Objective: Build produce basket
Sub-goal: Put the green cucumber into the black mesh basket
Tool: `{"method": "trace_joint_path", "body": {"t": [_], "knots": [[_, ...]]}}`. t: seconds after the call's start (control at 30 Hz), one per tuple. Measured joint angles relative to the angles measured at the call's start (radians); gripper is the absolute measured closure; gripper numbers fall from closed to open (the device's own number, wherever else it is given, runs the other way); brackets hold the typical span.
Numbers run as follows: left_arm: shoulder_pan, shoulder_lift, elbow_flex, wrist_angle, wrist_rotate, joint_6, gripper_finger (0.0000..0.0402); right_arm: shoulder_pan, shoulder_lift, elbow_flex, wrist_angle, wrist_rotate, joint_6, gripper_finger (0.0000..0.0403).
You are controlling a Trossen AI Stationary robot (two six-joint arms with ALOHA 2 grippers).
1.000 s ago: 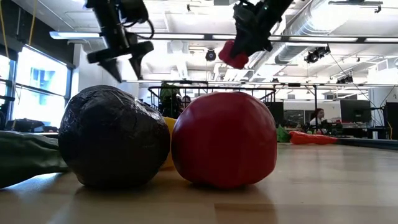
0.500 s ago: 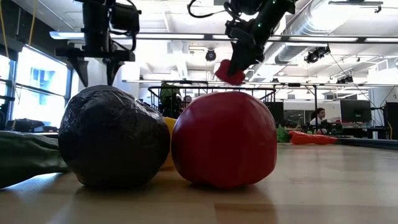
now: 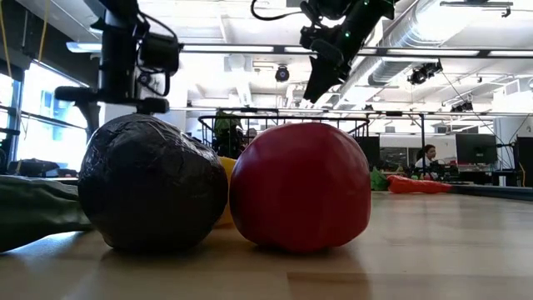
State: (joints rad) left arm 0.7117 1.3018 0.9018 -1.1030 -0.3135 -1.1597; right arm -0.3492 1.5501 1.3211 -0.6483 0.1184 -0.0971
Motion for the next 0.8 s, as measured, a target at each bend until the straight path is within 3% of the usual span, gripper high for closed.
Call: {"method": "trace_joint_path", "body": {"t": [0.47,0.8], "knots": [[0.086,0.003,-0.156,0.146,-0.076,-0.137,0.0103,0.000,0.000,0.000,-0.005,0.000,-0.016,0.0126],[0.131,0.111,-0.169,0.231,-0.080,-0.131,0.0103,0.000,0.000,0.000,-0.005,-0.001,-0.010,0.0126]]}}
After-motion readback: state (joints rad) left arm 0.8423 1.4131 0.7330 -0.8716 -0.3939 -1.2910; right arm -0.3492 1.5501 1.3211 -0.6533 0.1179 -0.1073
